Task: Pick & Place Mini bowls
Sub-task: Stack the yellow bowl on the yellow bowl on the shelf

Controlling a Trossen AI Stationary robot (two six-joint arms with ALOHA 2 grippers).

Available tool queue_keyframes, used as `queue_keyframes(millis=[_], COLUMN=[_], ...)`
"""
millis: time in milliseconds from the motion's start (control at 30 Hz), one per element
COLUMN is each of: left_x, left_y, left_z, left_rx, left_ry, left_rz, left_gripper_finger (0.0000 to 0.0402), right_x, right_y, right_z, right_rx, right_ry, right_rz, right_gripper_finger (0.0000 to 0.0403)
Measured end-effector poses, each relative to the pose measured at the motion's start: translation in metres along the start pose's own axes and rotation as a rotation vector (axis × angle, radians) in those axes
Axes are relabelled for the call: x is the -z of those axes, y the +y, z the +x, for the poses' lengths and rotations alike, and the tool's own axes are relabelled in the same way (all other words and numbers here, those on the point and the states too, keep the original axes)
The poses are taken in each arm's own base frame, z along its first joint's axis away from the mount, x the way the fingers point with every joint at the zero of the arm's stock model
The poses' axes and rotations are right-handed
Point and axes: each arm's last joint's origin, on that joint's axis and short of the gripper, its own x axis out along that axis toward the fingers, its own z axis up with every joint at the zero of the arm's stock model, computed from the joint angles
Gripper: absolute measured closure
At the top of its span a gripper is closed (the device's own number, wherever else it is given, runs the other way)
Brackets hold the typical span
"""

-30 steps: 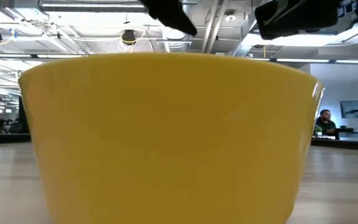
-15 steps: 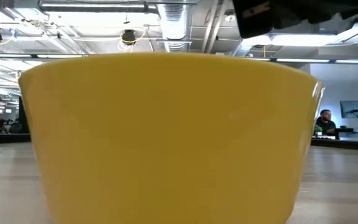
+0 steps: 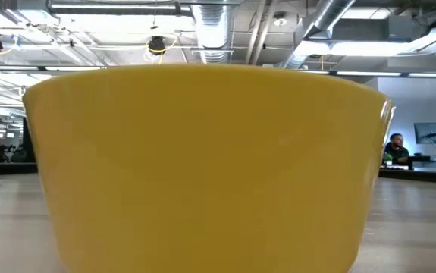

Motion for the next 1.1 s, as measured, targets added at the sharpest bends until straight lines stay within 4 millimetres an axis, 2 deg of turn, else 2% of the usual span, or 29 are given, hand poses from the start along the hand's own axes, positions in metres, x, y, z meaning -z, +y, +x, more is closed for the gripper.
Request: queue_keyframes(millis=[233,400,567,667,833,1000,1100], left_x=[0.003,0.003,0.003,0.003,0.003,0.003,0.002], left_y=[-0.020,-0.026,-0.026,-0.026,-0.026,-0.026,-0.027], left_z=[-0.009,-0.012,-0.012,-0.012,-0.012,-0.012,-0.012], left_rx=[0.051,0.022,0.011,0.005,0.007,0.008,0.011], left_ry=[-0.011,-0.023,-0.025,-0.026,-0.030,-0.034,-0.044], left_rz=[-0.004,-0.019,-0.053,-0.071,-0.096,-0.120,-0.126], left_gripper_finger=[0.0285,0.0285,0.0285,0.0285,0.0285,0.0285,0.0285], right_x=[0.004,0.005,0.007,0.009,0.011,0.034,0.037], right_y=[0.005,0.006,0.007,0.007,0.009,0.008,0.007], right_z=[0.003,0.003,0.003,0.002,0.002,0.020,0.026], right_rx=[-0.053,-0.086,-0.089,-0.094,-0.100,-0.125,-0.138], right_ry=[0.056,0.068,0.091,0.107,0.133,0.192,0.209], right_rz=[0.035,0.111,0.119,0.123,0.126,0.136,0.140], right_gripper_finger=[0.0326,0.0286,0.0235,0.0219,0.0218,0.0224,0.0225])
